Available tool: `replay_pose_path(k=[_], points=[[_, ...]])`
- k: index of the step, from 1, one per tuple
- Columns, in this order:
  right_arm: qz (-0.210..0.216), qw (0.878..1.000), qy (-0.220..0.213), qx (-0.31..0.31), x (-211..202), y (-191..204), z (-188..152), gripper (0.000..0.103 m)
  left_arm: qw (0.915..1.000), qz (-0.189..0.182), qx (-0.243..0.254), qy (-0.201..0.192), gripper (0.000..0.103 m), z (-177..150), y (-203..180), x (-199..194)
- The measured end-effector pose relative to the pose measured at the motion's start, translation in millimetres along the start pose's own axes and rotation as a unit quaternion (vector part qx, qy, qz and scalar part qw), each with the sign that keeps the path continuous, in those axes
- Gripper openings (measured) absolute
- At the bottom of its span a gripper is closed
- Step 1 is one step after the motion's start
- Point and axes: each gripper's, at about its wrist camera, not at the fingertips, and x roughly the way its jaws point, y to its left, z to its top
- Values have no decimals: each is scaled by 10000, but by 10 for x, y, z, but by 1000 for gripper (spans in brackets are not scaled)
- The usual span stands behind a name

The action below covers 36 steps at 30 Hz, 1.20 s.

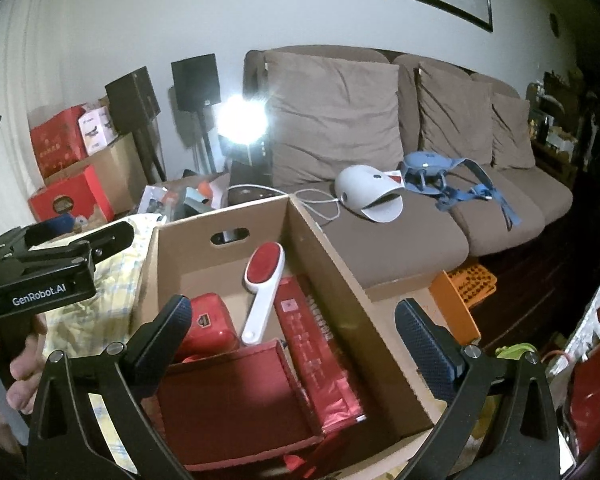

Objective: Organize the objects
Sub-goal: 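Raise both open tools out of the cardboard box, then move both tools back over the table toward the red gift bag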

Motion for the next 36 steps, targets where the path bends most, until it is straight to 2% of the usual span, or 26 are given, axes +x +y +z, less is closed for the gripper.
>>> replay_pose_path(k=[4,10,23,31,36], points=[[76,10000,33,-18,-2,28,2,102,9999,125,36,-3,103,-9,34,-9],[71,9999,38,-66,-2,79,-5,102,9998,81,-158,36,103,-10,172,-31],[82,9998,14,-185,-60,173,24,102,9996,186,-217,-46,103,-5,303,-188],[116,9996,-14,-266,-118,262,30,102,9983,441,-384,-85,103,-32,561,-328],[150,9991,1,-384,-111,383,19,102,9974,551,-461,34,103,-87,756,-375]])
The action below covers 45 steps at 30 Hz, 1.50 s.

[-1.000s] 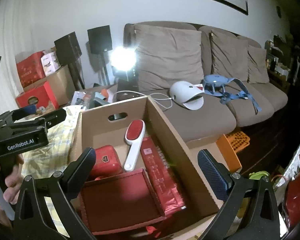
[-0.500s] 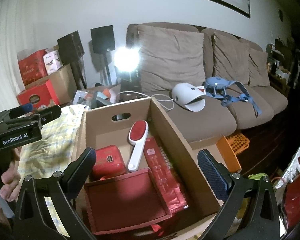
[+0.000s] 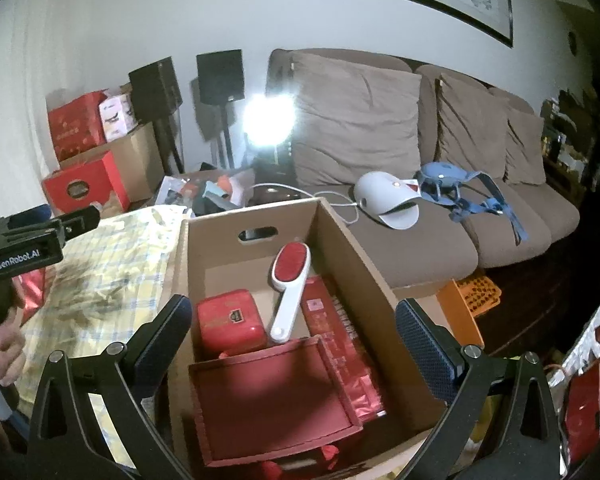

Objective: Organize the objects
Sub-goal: 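Move both tools back over the table toward the red gift bag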

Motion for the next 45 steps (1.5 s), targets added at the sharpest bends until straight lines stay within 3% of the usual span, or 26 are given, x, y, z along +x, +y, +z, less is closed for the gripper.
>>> replay_pose_path(k=[6,12,15,18,22,23,25,27,32,35,37,38,42,45], points=[[263,9996,43,-91,38,243,-11,102,9994,192,-270,-74,103,4,407,-183],[745,9966,284,-194,184,655,-21,102,9952,402,-862,-244,103,81,1137,-489],[1025,9937,391,-231,259,914,7,102,9924,754,-900,-357,103,60,1543,-715],[1399,9884,482,-332,323,1232,46,102,9840,1421,-996,-411,103,-42,2094,-955],[1752,9804,607,-670,402,1677,24,102,9705,2127,-1136,-36,103,-387,2766,-1081],[1755,9793,627,-784,423,1795,-1,102,9703,2141,-1129,-8,103,-474,2877,-1085],[1751,9783,692,-860,458,1912,-46,102,9735,1964,-1167,134,103,-641,3086,-1035],[1734,9776,839,-844,519,2024,-85,102,9818,1373,-1292,221,103,-767,3278,-950],[1688,9760,940,-1005,403,2171,-133,102,9859,284,-1647,3,99,-920,3374,-801],[1527,9774,879,-1168,306,2186,-125,102,9935,-53,-1134,-80,56,-911,3160,-816],[1412,9798,859,-1122,237,2161,-119,102,9956,-280,-898,19,40,-886,2987,-830],[1426,9805,854,-1051,194,2140,-120,102,9950,-511,-858,75,37,-879,2906,-840],[1544,9827,788,-656,11,2009,-156,102,9883,-1401,-569,200,39,-858,2402,-898],[1652,9828,763,-301,-100,1892,-216,102,9814,-1865,-399,237,52,-846,1941,-893]])
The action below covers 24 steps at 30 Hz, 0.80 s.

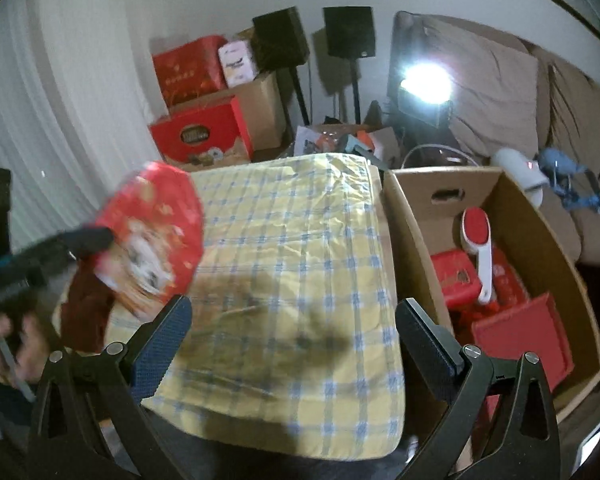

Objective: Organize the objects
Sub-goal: 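Move both tools back over the table toward the red gift bag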

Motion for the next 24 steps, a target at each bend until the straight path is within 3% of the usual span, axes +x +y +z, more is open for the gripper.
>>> replay_pose_path(k=[2,6,8,11,14,16,19,24], points=[[20,9998,-20,181,-64,-62,-63,102,9999,-151,-20,48,60,28,-206,137],[26,9983,68,575,-101,-251,-197,102,9995,-30,-242,197,61,51,-266,219],[142,9939,170,1079,-62,-388,-341,102,9979,175,-548,301,74,79,-101,193],[513,9831,394,1713,56,-507,-535,102,9861,637,-1409,610,75,-41,267,165],[598,9745,230,2152,131,-569,-601,102,9722,1070,-1895,862,69,-242,558,228],[702,9738,333,2136,244,-529,-544,102,9679,1132,-1929,1149,65,-404,604,284],[831,9781,433,1861,410,-369,-495,97,9658,786,-2036,1399,58,-577,561,398],[923,9841,497,1437,693,-178,-541,76,9745,656,-1532,1505,57,-651,231,621]])
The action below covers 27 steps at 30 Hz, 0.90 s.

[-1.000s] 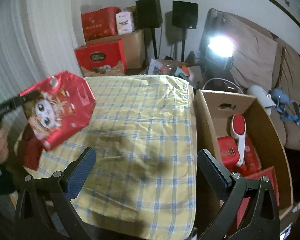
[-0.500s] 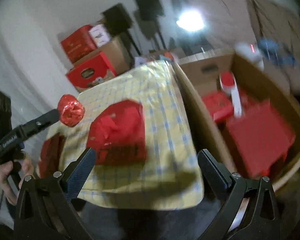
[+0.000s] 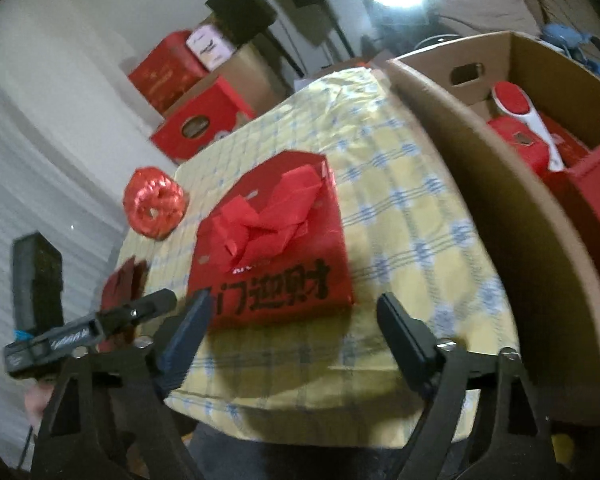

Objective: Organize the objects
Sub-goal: 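Move both tools back over the table toward the red gift bag, then close the left tool on the red gift bag edge while the right tool grips its other edge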

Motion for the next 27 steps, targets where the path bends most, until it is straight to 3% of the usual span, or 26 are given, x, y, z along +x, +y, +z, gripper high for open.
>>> replay_pose_path(k=[4,5,6,8,14,18,23,25,27], points=[[30,9999,26,163,161,-93,-24,62,9999,-36,-107,-97,57,6,-81,129],[23,9999,22,164,179,-116,-32,54,9998,-57,-181,-113,56,-13,-79,152],[-77,9999,-33,86,176,-111,-42,40,9995,-28,-189,-263,56,-38,-104,139],[-211,9998,-26,-7,174,-104,-64,33,9993,77,-185,-320,52,-62,-152,132],[-128,9999,66,-14,-64,-82,-216,32,9997,87,-220,58,53,-259,-197,0],[130,9997,162,102,-388,-79,-493,32,9991,-80,-302,277,53,-676,-205,-237],[450,9968,374,543,-653,-229,-912,32,9986,-166,-423,252,53,-979,-250,-357],[362,9966,311,669,-702,-294,-972,32,9979,-215,-539,288,55,-1004,-225,-331],[255,9957,284,849,-729,-372,-990,44,9966,-216,-752,273,63,-1011,-172,-336]])
